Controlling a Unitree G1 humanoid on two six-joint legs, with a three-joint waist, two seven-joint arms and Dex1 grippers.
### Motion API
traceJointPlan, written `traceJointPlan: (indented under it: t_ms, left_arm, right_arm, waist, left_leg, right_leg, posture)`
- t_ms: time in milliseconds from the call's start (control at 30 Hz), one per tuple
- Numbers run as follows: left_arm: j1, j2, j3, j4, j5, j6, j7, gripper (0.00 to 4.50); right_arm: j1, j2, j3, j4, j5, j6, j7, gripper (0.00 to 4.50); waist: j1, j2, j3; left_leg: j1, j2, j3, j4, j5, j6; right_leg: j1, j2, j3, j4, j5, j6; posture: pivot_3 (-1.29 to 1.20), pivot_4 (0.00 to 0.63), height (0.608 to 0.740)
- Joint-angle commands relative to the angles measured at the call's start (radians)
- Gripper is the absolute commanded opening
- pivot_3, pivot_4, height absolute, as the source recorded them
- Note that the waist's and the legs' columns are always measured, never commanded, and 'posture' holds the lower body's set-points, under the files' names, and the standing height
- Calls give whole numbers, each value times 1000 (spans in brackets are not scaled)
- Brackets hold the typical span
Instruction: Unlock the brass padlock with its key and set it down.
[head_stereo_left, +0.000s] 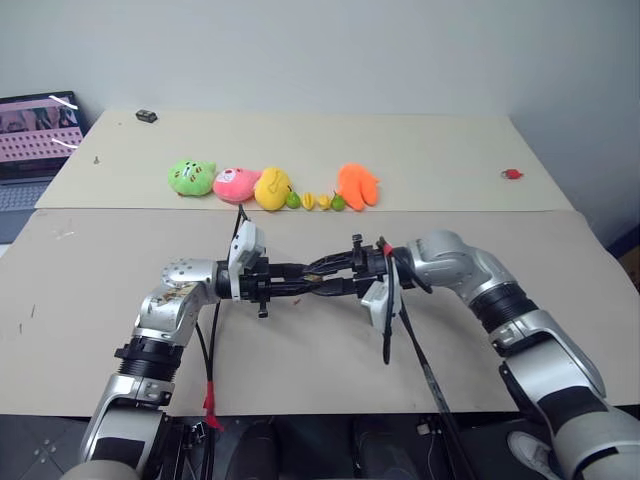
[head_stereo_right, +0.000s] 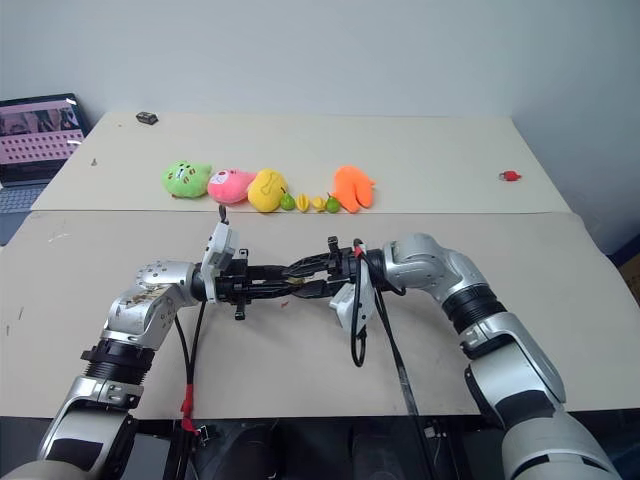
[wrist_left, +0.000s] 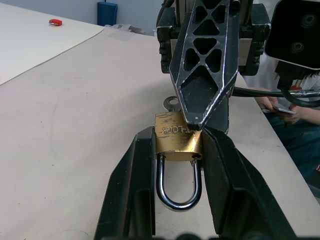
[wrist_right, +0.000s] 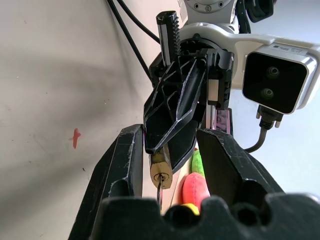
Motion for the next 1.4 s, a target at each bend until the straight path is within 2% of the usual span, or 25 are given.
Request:
traceJointPlan:
  t_ms: [33,133,167,733,1067,1133,1267,1333,1367,1400]
  left_arm:
    - [-5,0,16,-35,-18,-7,1,787]
    - [-5,-2,16,-34,-18,-8,2,787]
    - [-5,-3,16,-34,-18,-8,2,787]
    - [-16,-5,8,-27,-8,0,6,787]
    - [-6,14,-2,-107,-48,146,21,787]
    - [-6,14,-2,-106,-56,153,7,1796]
    - [-7,16,-1,-124,-86,196,-11,3275]
    - [-4,8,3,-130,-73,163,7,4080]
    - [-1,5,7,-132,-67,151,18,4426]
    - [1,7,9,-136,-69,150,20,4426]
  right_arm:
    - [-37,-5,-5,-4,11,-23,-20,1384]
    - [-40,-6,-2,5,10,-27,-23,401]
    - [-41,-6,0,6,12,-27,-23,201]
    - [-33,-3,-17,3,-37,-7,-76,193]
    - [-34,-7,-15,8,-59,-5,-107,193]
    - [-34,-8,-14,7,-60,-4,-111,193]
    - [-36,-9,-12,5,-61,-4,-114,193]
    - [-35,-10,-10,4,-60,-2,-116,193]
    - [-35,-11,-10,3,-60,-1,-117,193]
    - [-34,-13,-9,1,-61,-1,-117,193]
  waist:
    - [0,0,0]
    - [0,0,0]
    - [0,0,0]
    - [0,0,0]
    - [-1,0,0]
    - [-1,0,0]
    - [-1,0,0]
    - [-1,0,0]
    - [-1,0,0]
    - [-1,0,0]
  left_leg:
    - [0,0,0,0,0,0]
    - [0,0,0,0,0,0]
    - [0,0,0,0,0,0]
    - [0,0,0,0,0,0]
    - [0,0,0,0,0,0]
    - [0,0,0,0,0,0]
    - [0,0,0,0,0,0]
    - [0,0,0,0,0,0]
    - [0,0,0,0,0,0]
    - [0,0,0,0,0,0]
  right_leg:
    - [0,0,0,0,0,0]
    - [0,0,0,0,0,0]
    - [0,0,0,0,0,0]
    - [0,0,0,0,0,0]
    - [0,0,0,0,0,0]
    - [0,0,0,0,0,0]
    - [0,0,0,0,0,0]
    - [0,0,0,0,0,0]
    - [0,0,0,0,0,0]
    - [0,0,0,0,0,0]
  posture:
    - [0,150,722]
    - [0,150,722]
    - [0,150,722]
    - [0,150,722]
    - [0,150,722]
    - [0,150,722]
    - [0,150,722]
    - [0,150,722]
    - [0,150,722]
    - [0,150,722]
